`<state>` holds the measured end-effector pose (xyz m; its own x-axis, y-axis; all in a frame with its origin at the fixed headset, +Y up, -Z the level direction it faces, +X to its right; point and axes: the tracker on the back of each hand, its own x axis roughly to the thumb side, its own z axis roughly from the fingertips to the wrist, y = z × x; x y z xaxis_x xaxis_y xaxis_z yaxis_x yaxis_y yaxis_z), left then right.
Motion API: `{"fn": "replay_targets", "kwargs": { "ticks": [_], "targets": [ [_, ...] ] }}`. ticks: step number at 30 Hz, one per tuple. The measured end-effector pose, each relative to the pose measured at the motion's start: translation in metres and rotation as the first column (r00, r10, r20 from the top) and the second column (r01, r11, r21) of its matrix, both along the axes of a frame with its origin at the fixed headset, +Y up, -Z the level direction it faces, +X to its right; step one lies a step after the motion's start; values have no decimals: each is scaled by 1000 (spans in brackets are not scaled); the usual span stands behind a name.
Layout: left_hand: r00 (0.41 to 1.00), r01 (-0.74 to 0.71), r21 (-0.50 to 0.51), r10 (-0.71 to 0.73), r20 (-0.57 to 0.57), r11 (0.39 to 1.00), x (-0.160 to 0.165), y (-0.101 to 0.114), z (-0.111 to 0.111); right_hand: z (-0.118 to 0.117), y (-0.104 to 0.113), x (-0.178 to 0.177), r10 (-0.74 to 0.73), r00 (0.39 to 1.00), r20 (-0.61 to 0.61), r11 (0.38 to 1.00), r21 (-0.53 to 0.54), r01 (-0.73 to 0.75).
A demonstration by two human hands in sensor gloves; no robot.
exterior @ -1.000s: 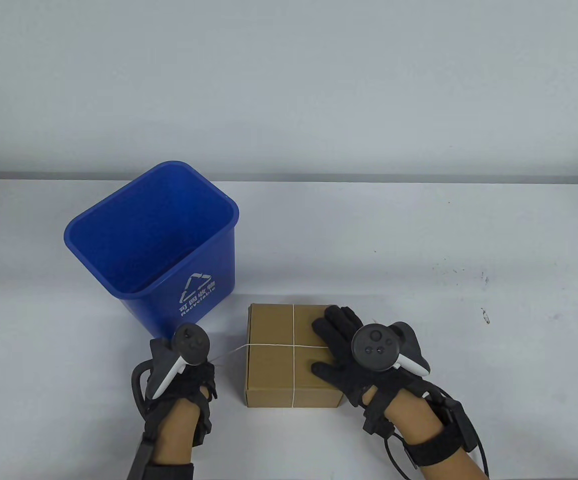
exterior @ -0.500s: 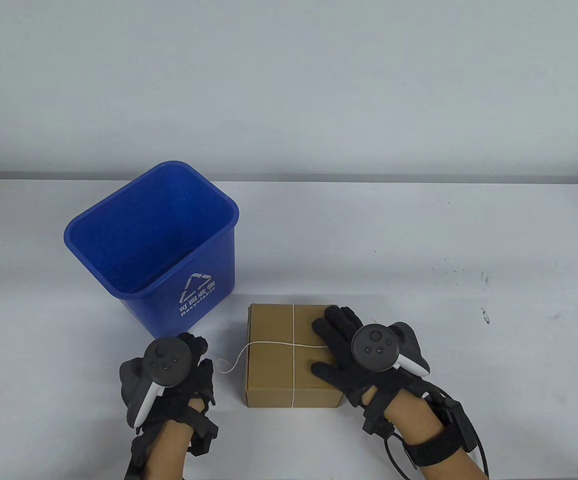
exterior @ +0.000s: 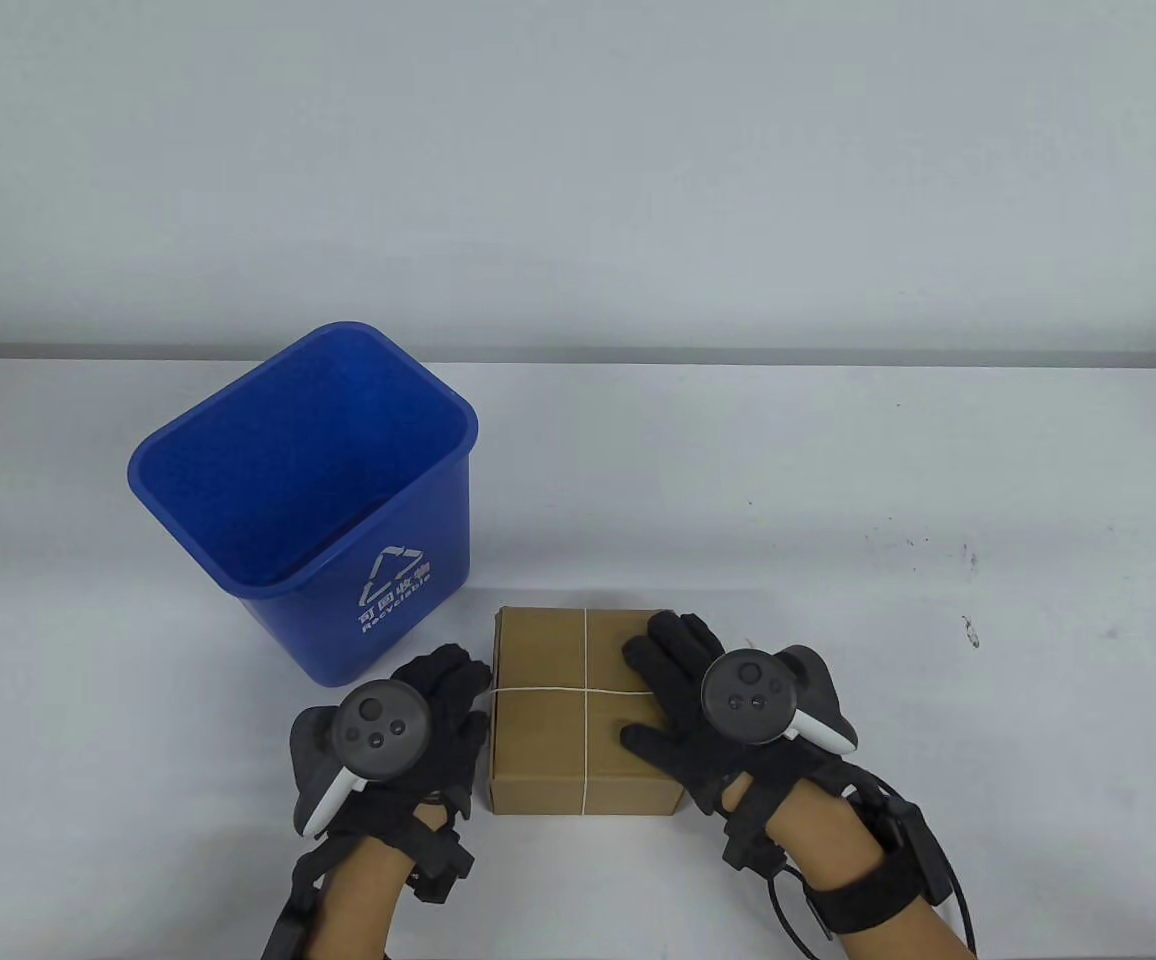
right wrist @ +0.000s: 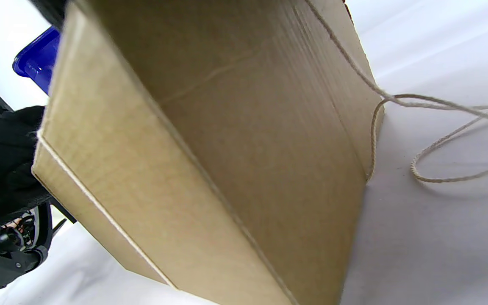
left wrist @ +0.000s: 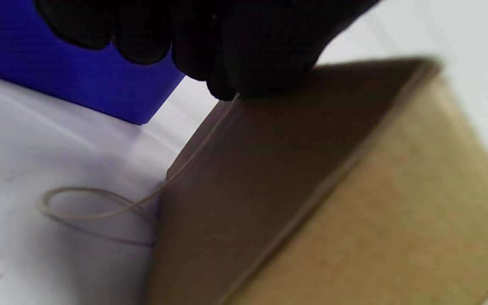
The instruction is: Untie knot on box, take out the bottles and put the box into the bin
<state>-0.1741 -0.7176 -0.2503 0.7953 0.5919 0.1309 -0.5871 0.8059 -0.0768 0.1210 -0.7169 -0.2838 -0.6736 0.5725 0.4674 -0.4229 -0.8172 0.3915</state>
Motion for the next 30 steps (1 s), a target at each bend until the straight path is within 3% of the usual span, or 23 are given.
{"fn": "replay_targets", "kwargs": {
  "ticks": [5,15,21,30],
  "targets": [
    [999,-38,28,39,-23,999,-5,-7,-7,0,0,0,-3,1000,1,1000,-1,3],
    [991,101,-2,-101,-91,995,-10,-12,-13,0,-1,0,-2,1000,-3,1000,-1,2],
    [959,190,-118,-210,-188,975,-31,-11,-12,-1,-1,0,-8,1000,-4,1000,-7,8],
    [914,203,-257,-277,-297,945,-49,-18,-11,-1,-1,1,-7,1000,-4,1000,-7,7]
  ]
}}
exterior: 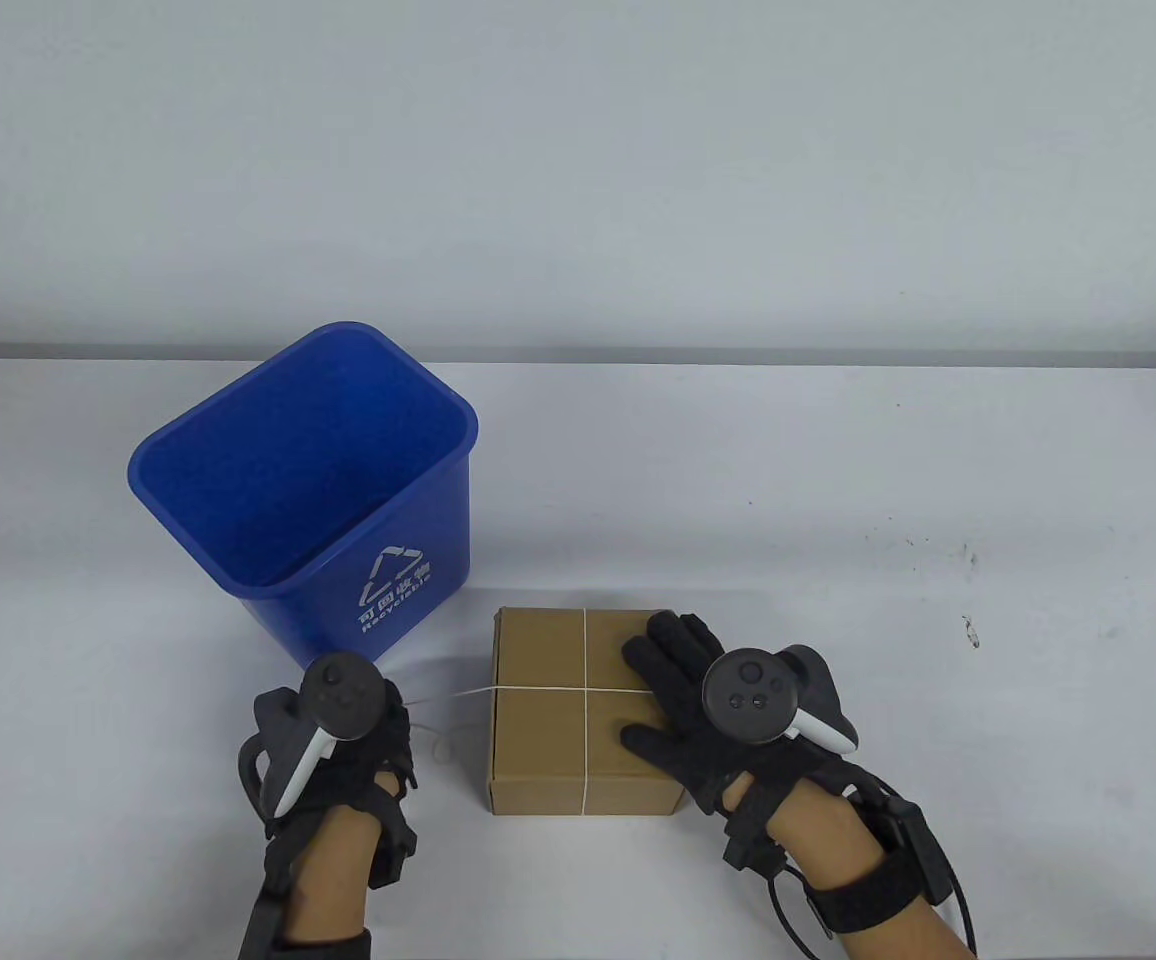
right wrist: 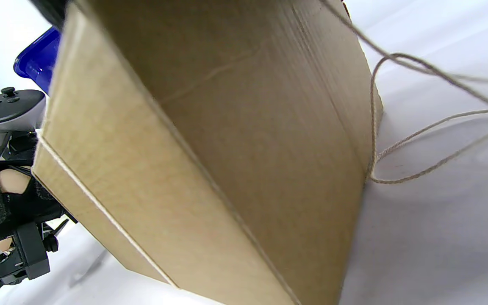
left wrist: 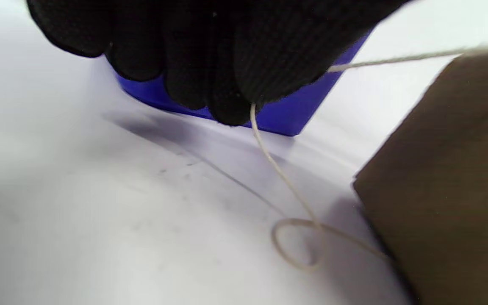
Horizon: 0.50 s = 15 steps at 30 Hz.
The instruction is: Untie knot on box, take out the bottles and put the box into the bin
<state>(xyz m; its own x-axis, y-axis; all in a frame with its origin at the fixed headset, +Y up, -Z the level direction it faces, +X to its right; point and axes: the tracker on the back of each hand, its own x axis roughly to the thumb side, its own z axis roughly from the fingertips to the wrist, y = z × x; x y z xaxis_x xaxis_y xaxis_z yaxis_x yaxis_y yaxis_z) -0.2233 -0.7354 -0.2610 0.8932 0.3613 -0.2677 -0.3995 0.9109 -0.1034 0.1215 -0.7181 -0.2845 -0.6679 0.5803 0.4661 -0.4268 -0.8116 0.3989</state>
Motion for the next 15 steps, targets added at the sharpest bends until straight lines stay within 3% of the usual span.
{"fn": "replay_targets", "kwargs": {
  "ticks": [10,15],
  "targets": [
    [981,23,-149,-51,-185,989,-22,-11,2,0,0,0,-3,1000,0,1000,-2,3],
    [992,-35,-148,16,-126,988,-16,-8,2,0,0,1,-3,1000,0,1000,-3,3]
  ]
}}
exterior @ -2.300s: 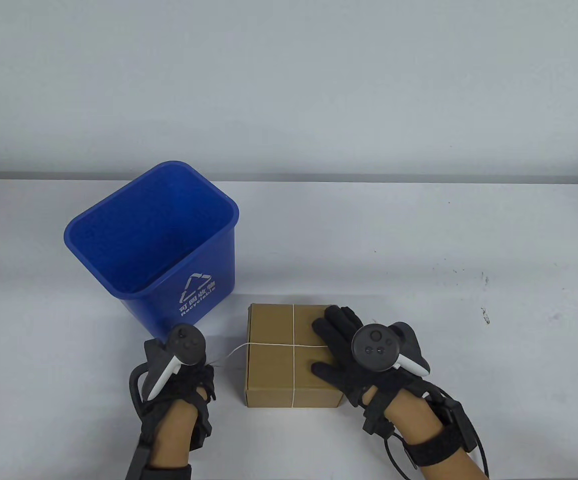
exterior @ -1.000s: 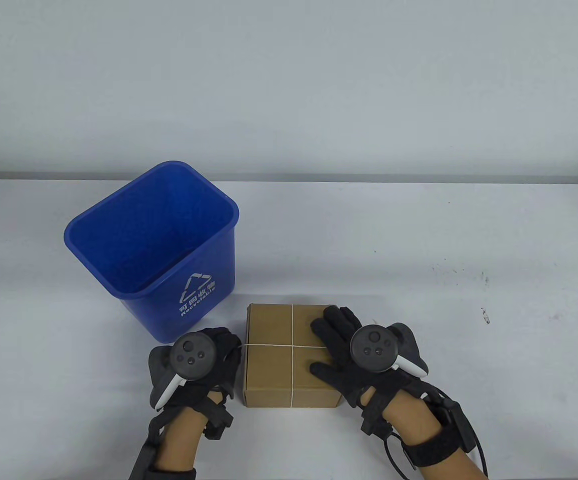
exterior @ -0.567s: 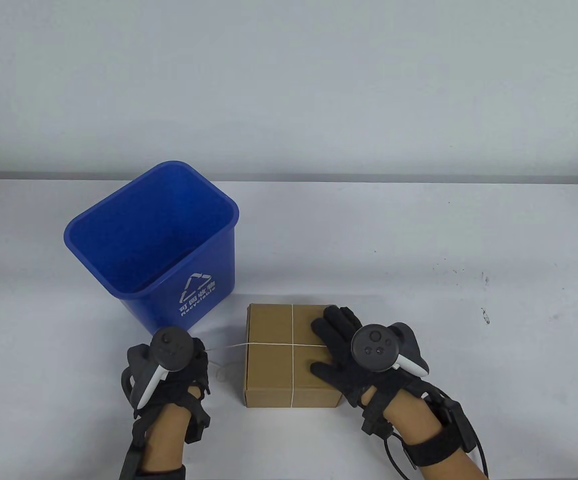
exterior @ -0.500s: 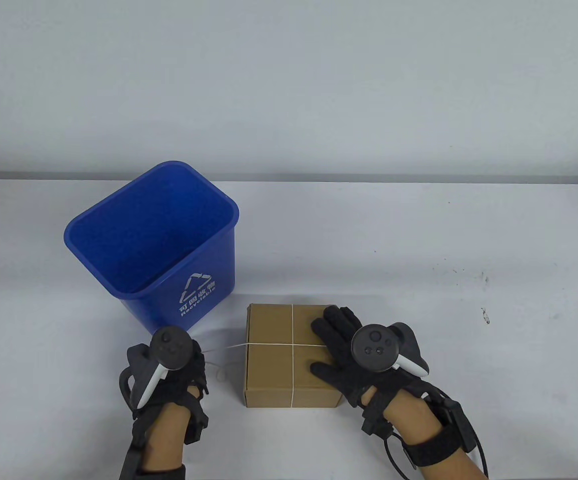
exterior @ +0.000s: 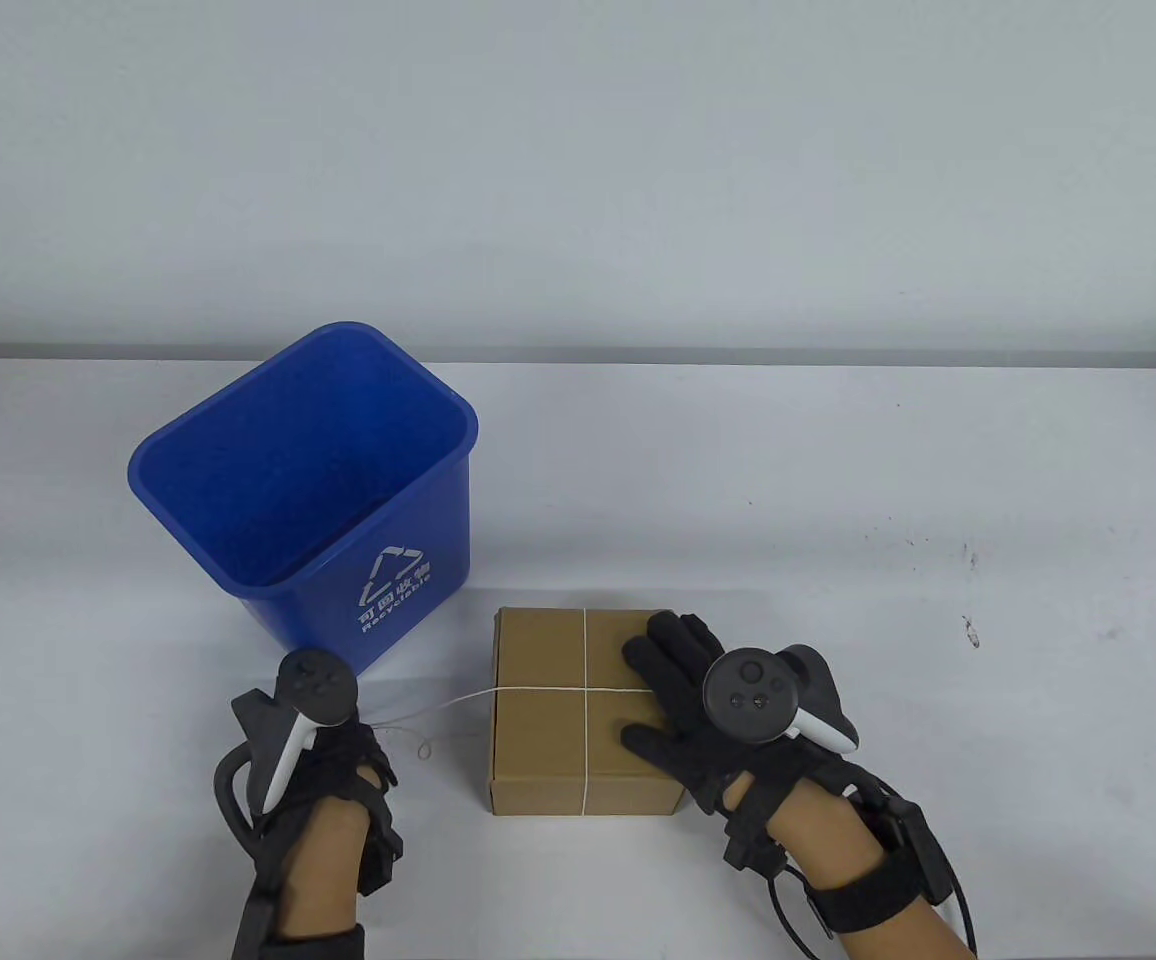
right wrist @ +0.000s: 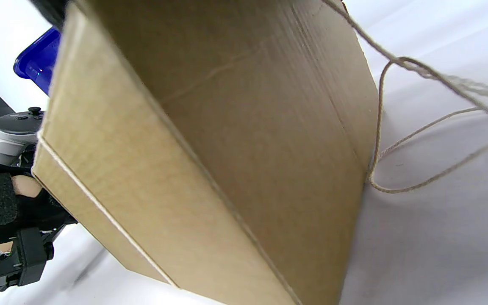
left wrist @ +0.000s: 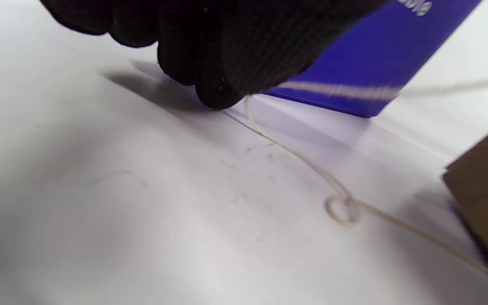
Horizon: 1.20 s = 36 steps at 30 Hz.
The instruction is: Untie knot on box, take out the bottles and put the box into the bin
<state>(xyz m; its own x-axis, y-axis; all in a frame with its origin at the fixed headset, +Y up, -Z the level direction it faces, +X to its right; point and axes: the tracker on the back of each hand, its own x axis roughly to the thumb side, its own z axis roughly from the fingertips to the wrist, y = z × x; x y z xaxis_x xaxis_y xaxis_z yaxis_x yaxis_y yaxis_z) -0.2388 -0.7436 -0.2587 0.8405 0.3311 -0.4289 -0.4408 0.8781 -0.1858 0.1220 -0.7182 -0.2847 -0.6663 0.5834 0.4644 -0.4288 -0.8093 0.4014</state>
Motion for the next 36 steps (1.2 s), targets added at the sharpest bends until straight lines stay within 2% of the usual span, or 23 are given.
{"fn": "replay_targets", "kwargs": {
  "ticks": [4,8,11,16,20,24,31,36],
  "targets": [
    [992,-84,77,76,101,993,11,11,3,0,0,0,0,1000,0,1000,0,0],
    [935,-281,197,221,277,939,29,20,6,0,0,0,0,1000,0,1000,0,0],
    [889,-342,259,221,402,903,42,24,5,0,0,0,0,1000,0,1000,0,0],
    [867,-346,327,167,469,880,55,23,3,0,0,0,-2,1000,1,1000,1,2],
    [888,-321,395,129,441,861,54,23,2,0,0,0,-2,1000,1,1000,0,2],
    [908,-319,393,160,386,862,47,21,0,0,0,0,-2,1000,0,1000,0,2],
    [960,-195,316,115,255,929,29,12,-4,0,0,0,-3,1000,0,1000,-1,3],
    [978,-146,276,97,184,950,19,7,-6,0,0,0,-3,1000,0,1000,-2,3]
  ]
}}
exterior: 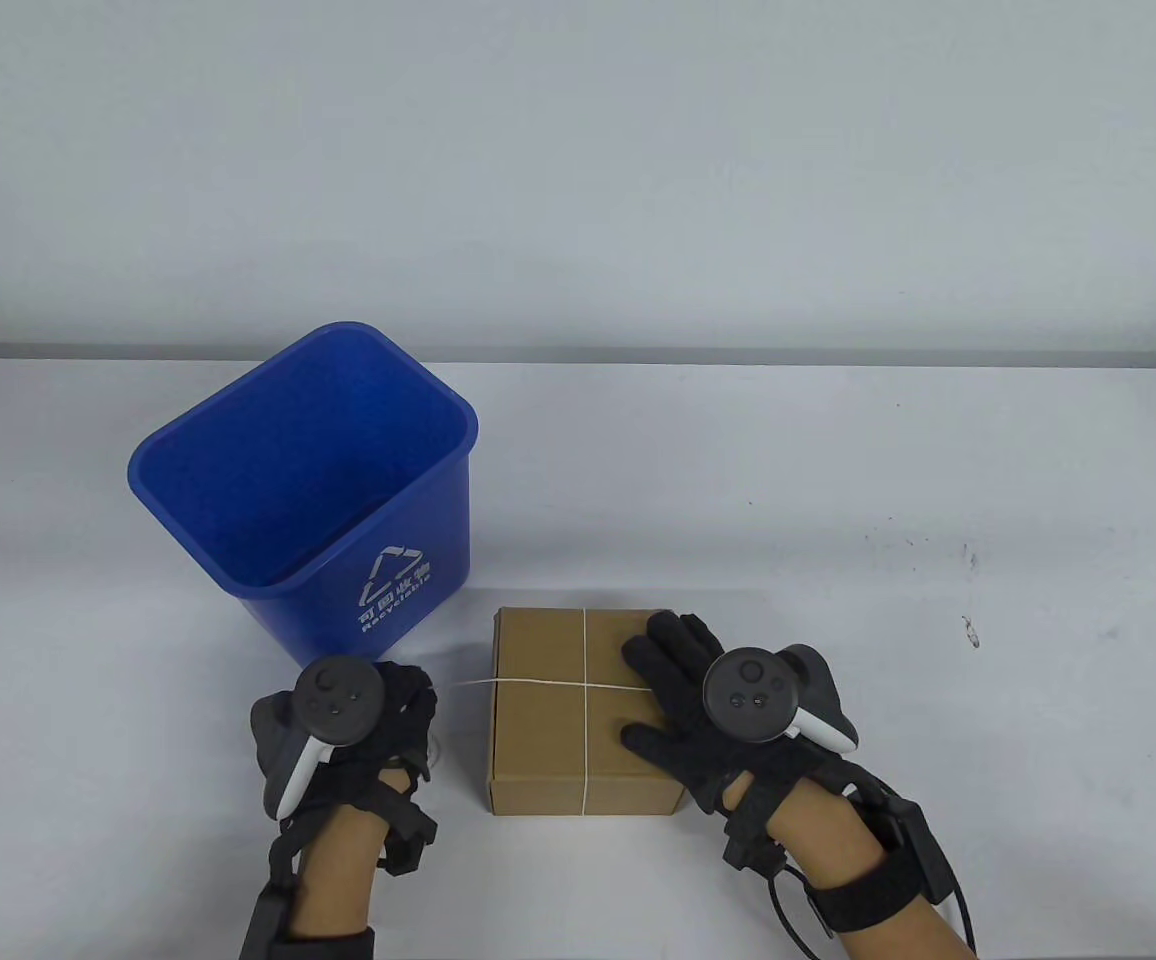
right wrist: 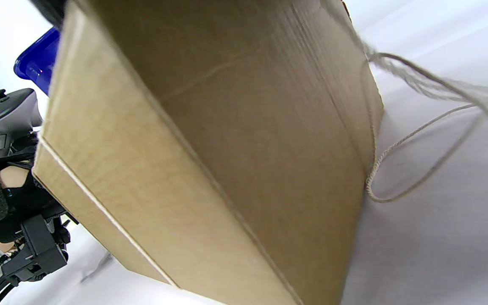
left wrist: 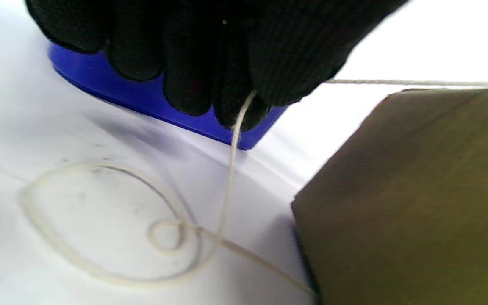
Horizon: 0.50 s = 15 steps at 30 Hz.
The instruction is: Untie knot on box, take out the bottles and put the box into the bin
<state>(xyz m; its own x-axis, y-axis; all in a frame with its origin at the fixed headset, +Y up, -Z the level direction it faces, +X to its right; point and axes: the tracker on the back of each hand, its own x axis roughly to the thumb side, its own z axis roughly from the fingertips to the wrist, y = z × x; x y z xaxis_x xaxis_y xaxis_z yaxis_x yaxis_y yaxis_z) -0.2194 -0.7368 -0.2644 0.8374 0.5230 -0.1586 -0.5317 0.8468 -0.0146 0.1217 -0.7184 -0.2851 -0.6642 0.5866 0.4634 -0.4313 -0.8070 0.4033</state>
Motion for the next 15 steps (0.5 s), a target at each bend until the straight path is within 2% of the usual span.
{"fn": "replay_targets", "kwargs": {
  "ticks": [6,15],
  "targets": [
    [995,53,-61,-57,-76,997,-8,-2,1,0,0,0,-1,1000,0,1000,-1,1],
    [966,110,-218,-156,-208,970,-22,-8,5,0,0,0,-1,1000,0,1000,-1,1]
  ]
}}
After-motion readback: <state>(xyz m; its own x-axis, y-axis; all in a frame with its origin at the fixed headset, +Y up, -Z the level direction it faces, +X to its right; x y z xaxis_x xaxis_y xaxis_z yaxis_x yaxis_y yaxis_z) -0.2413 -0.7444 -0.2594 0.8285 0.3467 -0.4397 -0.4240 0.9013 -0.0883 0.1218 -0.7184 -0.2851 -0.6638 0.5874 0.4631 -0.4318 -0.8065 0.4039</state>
